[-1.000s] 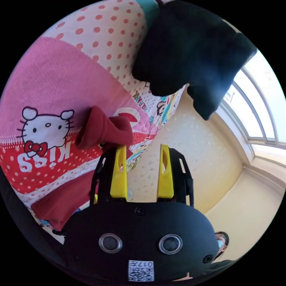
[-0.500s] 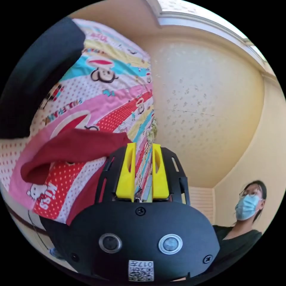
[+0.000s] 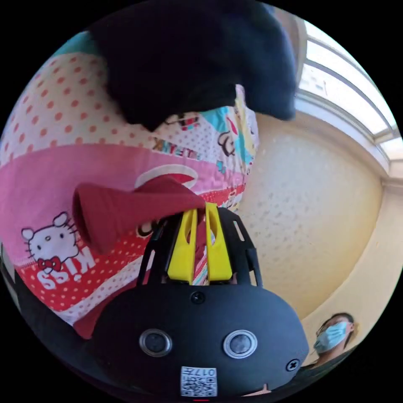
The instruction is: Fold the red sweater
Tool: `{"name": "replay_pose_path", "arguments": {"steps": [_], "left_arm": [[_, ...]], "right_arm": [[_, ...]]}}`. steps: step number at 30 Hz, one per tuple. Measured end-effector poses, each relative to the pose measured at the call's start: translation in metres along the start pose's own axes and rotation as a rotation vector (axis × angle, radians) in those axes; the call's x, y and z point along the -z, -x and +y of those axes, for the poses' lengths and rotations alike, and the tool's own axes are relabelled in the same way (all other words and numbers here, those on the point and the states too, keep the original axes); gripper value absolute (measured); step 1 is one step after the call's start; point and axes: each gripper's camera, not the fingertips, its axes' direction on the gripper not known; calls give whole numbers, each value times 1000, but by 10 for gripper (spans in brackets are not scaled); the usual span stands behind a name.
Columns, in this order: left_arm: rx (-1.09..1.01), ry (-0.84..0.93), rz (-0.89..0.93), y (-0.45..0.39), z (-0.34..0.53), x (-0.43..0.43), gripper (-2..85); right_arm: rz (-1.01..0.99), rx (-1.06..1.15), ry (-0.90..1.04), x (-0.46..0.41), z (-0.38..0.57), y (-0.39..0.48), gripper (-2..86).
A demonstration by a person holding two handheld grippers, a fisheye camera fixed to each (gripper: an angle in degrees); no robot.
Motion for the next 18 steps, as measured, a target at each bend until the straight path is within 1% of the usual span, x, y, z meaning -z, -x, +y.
{"name": "replay_pose_path", "arguments": {"steps": [2,3,5,6,8,9,11,12,13,14,16,18], "left_arm": [[-243,171,-96,-67,23,-39,40],[-336,200,-116,-89,34,-48,40],[-720,317,-179,-171,94,-87,40],[-797,344,-195,-187,112,-99,40],[-1015,441,-219,-228,188,-150,41],[-1058,472,-215,-233,208,-165,42],[-1167,662,-220,-226,285,-234,51],[-1185,722,-237,-219,304,-252,61],[-1203,851,-294,-196,338,-289,80],[-1190,969,-376,-169,364,-319,100],[-1127,1082,-451,-130,387,-341,119],[-1032,1150,-468,-97,393,-342,123]], "right_arm": [[-24,-2,-5,0,-2,-6,7],[-66,-16,-3,1,-3,-14,7],[-140,-10,20,2,-6,-26,7],[-194,-11,43,3,-9,-35,7],[-283,-37,82,2,-14,-50,7],[-334,-48,101,1,-16,-59,7],[-396,-56,111,0,-15,-70,7],[-429,-62,113,0,-13,-76,7],[-459,-71,120,0,-9,-81,7],[-471,-76,124,-1,-7,-83,7],[-512,-102,135,1,7,-90,8],[-506,-108,118,7,25,-95,9]]}}
